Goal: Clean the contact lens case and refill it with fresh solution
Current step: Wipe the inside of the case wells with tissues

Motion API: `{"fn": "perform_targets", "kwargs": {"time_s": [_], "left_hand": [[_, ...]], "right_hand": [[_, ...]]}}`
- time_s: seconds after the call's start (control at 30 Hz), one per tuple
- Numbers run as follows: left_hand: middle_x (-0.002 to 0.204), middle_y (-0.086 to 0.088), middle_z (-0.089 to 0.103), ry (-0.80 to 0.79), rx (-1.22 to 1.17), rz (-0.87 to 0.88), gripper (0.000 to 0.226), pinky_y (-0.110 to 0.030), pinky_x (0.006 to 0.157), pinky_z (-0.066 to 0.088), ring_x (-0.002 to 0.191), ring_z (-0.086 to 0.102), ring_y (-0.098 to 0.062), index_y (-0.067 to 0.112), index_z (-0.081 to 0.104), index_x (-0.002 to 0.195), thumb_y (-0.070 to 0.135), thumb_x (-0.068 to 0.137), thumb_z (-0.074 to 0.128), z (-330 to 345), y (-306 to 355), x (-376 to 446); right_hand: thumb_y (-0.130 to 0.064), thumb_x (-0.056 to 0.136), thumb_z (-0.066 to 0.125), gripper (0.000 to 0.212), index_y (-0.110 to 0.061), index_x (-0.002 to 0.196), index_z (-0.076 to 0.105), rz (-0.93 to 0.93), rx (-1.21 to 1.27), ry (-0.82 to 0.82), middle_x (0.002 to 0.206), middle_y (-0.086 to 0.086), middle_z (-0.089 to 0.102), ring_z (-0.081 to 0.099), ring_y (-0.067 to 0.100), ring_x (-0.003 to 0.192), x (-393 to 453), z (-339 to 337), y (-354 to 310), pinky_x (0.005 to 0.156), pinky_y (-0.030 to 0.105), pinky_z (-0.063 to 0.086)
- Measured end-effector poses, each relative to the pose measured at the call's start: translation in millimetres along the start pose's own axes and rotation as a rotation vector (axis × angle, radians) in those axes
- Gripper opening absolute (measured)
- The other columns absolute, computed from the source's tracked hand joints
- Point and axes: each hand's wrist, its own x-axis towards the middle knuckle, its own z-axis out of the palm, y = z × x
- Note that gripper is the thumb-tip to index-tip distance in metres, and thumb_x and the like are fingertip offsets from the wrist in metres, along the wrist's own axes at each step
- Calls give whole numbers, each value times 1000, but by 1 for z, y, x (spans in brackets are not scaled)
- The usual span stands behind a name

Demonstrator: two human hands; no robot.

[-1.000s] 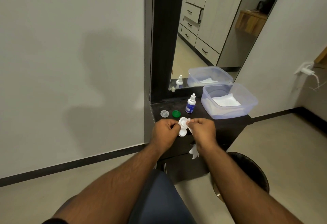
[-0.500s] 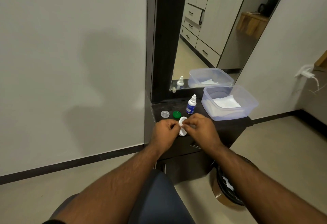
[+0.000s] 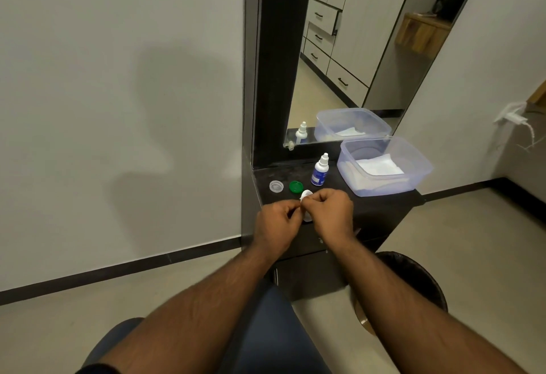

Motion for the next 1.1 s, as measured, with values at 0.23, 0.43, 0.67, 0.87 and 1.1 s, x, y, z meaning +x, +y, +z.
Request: {"fn": "perform_targets", "kwargs": {"time_s": [0.23, 0.43, 0.67, 0.87, 1.1], "left_hand": [[78, 0, 74, 97, 5, -25, 18, -37, 65, 56, 67, 67, -14, 17, 77, 93, 24, 89, 60, 6, 5, -4], [85, 7, 75, 11, -70, -133, 20, -36, 74, 57, 75, 68, -8, 22, 77, 96, 24, 85, 61, 1, 5, 6], [76, -1, 73, -112, -179, -185, 14, -46, 75, 57, 73, 69, -19, 13, 76, 84, 19, 85, 63, -7, 3, 16], [77, -2, 74, -93, -168, -171, 15, -45, 75, 57, 73, 69, -19, 12, 76, 86, 18, 87, 62, -7, 2, 15], [79, -2, 74, -87, -129, -150, 17, -42, 75, 56, 75, 68, -16, 13, 75, 91, 24, 91, 62, -8, 5, 14]], "right_hand": [[-7, 68, 75, 22, -3, 88, 67, 714, 767, 74, 89, 15, 68, 63, 25, 75, 10, 7, -17, 49, 29, 46], [-8, 73, 75, 14, -8, 84, 66, 658, 974, 72, 92, 16, 69, 68, 31, 81, 7, -14, -8, 65, 42, 57], [-13, 80, 71, 6, -12, 86, 74, 42, 184, -182, 90, 1, 70, 64, 14, 89, 11, -31, -10, 73, 24, 51], [-21, 85, 67, 30, -13, 114, 66, -350, -628, -268, 110, 5, 64, 59, 22, 103, 14, -34, -3, 83, 28, 44], [-24, 89, 62, 29, -14, 116, 67, -487, -515, -176, 111, 7, 67, 60, 20, 99, 22, -51, -11, 80, 27, 43]]}}
